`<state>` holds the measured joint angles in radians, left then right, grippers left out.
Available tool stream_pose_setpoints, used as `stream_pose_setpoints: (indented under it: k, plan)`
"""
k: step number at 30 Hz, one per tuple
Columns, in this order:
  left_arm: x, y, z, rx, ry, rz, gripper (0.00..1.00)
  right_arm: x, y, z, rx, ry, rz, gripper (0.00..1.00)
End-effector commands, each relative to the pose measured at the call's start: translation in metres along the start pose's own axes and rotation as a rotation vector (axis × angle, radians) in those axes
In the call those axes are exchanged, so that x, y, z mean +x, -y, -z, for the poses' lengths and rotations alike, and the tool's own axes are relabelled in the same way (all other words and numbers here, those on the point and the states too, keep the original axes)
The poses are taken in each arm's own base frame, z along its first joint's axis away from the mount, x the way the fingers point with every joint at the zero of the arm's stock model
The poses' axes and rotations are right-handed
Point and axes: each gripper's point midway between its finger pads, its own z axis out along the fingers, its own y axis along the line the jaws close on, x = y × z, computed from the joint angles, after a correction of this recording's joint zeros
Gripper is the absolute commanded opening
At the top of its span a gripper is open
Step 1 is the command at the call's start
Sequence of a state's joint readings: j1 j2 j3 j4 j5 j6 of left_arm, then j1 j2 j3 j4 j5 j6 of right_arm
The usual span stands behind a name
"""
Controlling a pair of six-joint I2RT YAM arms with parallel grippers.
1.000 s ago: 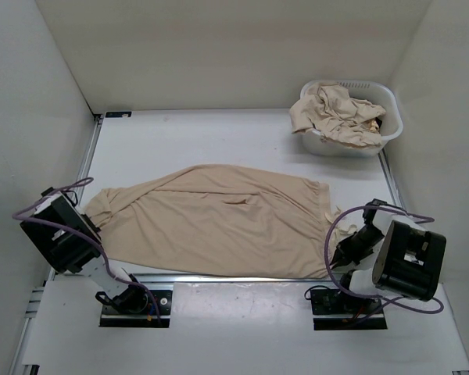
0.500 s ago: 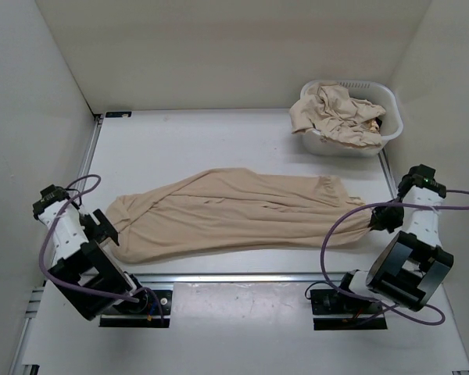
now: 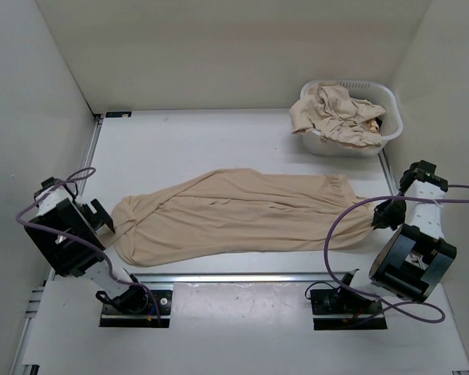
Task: Fold and stack the trousers
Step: Flatten the trousers out
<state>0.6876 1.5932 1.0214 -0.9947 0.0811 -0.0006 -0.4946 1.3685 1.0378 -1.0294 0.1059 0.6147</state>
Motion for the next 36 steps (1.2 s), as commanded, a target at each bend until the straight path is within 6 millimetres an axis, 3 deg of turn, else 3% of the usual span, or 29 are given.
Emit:
stream_pose_setpoints:
  k: [1,4,7,8,10,12,15,17,20,21,22,23,25,27,29,30,32,33,35,36]
  plan:
    - [-0.022,-0.013,-0.022,-0.073,0.078,-0.009,0.99,0.0,0.004,0.002,0.015,0.003,0.019,0.0]
    - [-0.015,-0.015,-0.037,-0.073,0.026,-0.007,0.67,0.002,0.006,0.003,0.01,0.01,0.019,0.0]
    - [-0.013,-0.016,-0.034,-0.082,0.028,-0.007,0.14,0.001,0.008,0.003,0.02,0.017,0.019,0.0]
    - [-0.018,-0.015,-0.026,-0.082,0.044,-0.007,0.14,0.001,0.008,0.003,0.02,0.017,0.019,0.0]
    - [-0.042,-0.012,0.013,-0.082,0.167,-0.012,0.14,0.0,0.009,0.003,0.028,0.022,0.028,0.0]
    - [-0.051,-0.01,0.038,-0.081,0.225,-0.014,0.14,0.0,0.009,0.003,0.028,0.022,0.028,0.0]
    - [-0.081,0.002,0.092,-0.054,0.405,-0.036,0.14,0.001,0.01,0.0,0.035,0.012,0.028,0.0]
    - [-0.1,0.021,0.125,-0.023,0.5,-0.083,0.14,0.001,0.01,-0.002,0.042,0.002,0.029,0.0]
    - [-0.118,0.053,0.141,0.054,0.525,-0.154,0.14,0.0,0.004,-0.002,0.022,-0.004,0.029,0.0]
    - [-0.132,0.065,0.156,0.075,0.566,-0.18,0.14,0.0,0.005,-0.004,0.027,-0.012,0.029,0.0]
    - [-0.14,0.087,0.141,0.12,0.519,-0.224,0.14,-0.003,0.001,-0.004,0.014,-0.01,0.029,0.0]
    - [-0.155,0.101,0.15,0.147,0.546,-0.251,0.14,-0.002,0.001,-0.007,0.021,-0.02,0.029,0.0]
    - [-0.174,0.126,0.138,0.192,0.519,-0.293,0.18,-0.004,-0.006,-0.006,-0.008,-0.028,0.028,0.0]
    - [-0.202,0.146,0.121,0.213,0.499,-0.321,0.5,-0.001,-0.009,-0.008,-0.017,-0.048,0.028,0.0]
    - [-0.211,0.156,0.113,0.226,0.482,-0.334,0.78,-0.002,-0.013,-0.006,-0.038,-0.05,0.037,0.0]
    - [-0.209,0.155,0.108,0.223,0.461,-0.331,1.0,-0.001,-0.014,-0.005,-0.047,-0.056,0.037,0.0]
    - [-0.194,0.147,0.106,0.199,0.441,-0.323,1.0,-0.001,-0.014,-0.002,-0.055,-0.045,0.046,0.0]
    - [-0.172,0.13,0.099,0.159,0.407,-0.301,1.0,0.003,-0.014,-0.002,-0.066,-0.05,0.046,0.0]
    - [-0.149,0.114,0.092,0.124,0.382,-0.284,1.0,0.007,-0.013,-0.001,-0.076,-0.055,0.046,0.0]
    - [-0.136,0.107,0.099,0.123,0.392,-0.274,1.0,0.011,-0.01,-0.001,-0.077,-0.053,0.055,0.0]
